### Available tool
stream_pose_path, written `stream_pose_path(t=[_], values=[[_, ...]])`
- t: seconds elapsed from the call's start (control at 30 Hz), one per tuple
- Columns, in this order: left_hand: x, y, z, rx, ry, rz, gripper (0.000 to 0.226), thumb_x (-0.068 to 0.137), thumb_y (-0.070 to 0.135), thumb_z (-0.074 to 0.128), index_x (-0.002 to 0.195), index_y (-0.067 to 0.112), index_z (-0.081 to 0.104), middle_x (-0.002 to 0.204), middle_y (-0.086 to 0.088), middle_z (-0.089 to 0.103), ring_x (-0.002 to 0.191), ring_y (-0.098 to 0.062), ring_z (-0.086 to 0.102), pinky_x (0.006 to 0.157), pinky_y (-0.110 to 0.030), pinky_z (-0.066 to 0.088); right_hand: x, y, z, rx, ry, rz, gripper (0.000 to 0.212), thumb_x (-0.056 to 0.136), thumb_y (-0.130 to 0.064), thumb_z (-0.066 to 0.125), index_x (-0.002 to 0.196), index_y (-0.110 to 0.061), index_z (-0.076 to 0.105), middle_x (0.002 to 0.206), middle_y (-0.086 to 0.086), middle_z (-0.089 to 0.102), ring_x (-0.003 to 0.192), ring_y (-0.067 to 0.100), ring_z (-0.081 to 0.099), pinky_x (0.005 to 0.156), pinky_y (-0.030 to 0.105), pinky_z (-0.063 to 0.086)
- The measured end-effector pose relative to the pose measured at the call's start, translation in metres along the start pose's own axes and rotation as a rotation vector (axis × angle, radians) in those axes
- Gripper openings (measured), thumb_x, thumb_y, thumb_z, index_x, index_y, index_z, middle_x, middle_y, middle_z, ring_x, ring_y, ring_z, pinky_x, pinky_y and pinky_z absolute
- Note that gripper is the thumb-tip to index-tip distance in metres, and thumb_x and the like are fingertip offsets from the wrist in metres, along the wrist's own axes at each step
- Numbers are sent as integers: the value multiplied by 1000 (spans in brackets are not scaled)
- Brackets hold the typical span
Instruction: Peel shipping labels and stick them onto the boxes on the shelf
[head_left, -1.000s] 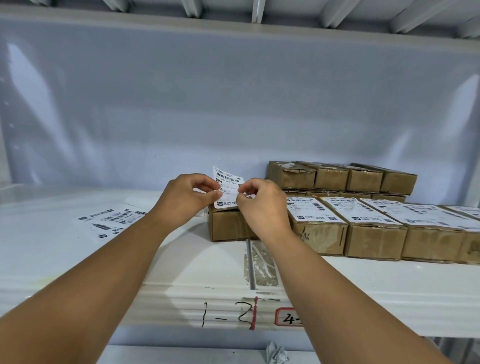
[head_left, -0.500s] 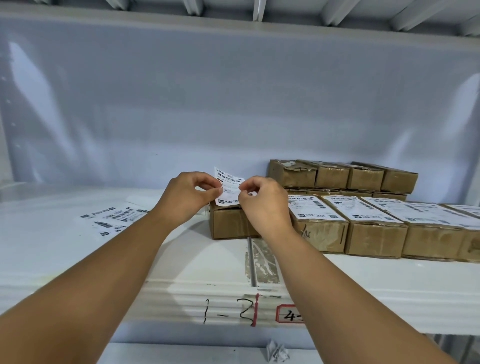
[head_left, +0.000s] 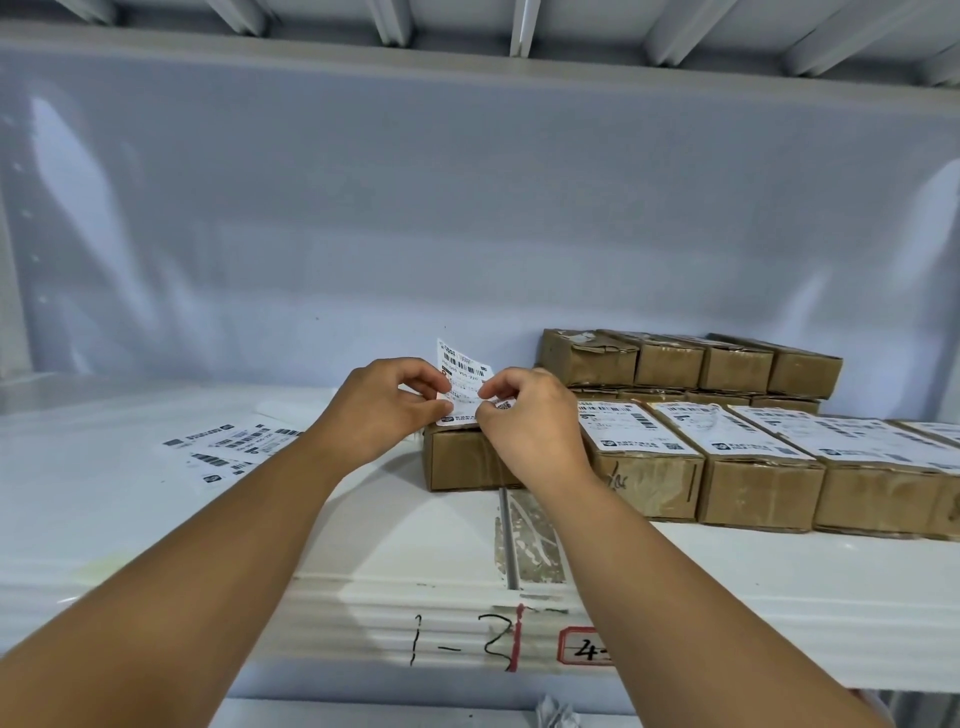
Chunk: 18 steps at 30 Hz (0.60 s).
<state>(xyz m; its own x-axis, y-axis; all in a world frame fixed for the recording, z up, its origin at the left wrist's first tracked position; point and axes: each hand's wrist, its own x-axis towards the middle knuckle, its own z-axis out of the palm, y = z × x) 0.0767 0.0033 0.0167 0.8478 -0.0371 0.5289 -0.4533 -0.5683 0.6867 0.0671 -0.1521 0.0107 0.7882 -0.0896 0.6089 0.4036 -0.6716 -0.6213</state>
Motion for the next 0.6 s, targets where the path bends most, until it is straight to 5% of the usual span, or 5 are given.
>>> stream_pose_path(t=[0.23,0.47,0.6], values=[[-2,1,-1,22,-39,50,7,81,17,72,86,21,70,85,6,69,72,4,61,60,1,37,-1,-1,1,-37,-16,-15,11,80,-20,62,84,-27,68,104,-3,60,96,18,59,88,34,48],[0,-4,-3,177,-37,86,7,85,29,66,86,30,74,91,22,67,96,0,54,73,-4,32,-2,-2,2,-21,-31,51,18,79,-21,56,77,-22,73,86,-2,71,94,24,60,82,30,49],[5,-11,0,240,-29,142,10,86,33,65,89,34,74,94,16,66,104,-10,49,81,-22,35,-2,-1,3,-13,-31,66,19,80,-22,55,78,-22,74,87,-1,71,95,25,59,83,31,49]])
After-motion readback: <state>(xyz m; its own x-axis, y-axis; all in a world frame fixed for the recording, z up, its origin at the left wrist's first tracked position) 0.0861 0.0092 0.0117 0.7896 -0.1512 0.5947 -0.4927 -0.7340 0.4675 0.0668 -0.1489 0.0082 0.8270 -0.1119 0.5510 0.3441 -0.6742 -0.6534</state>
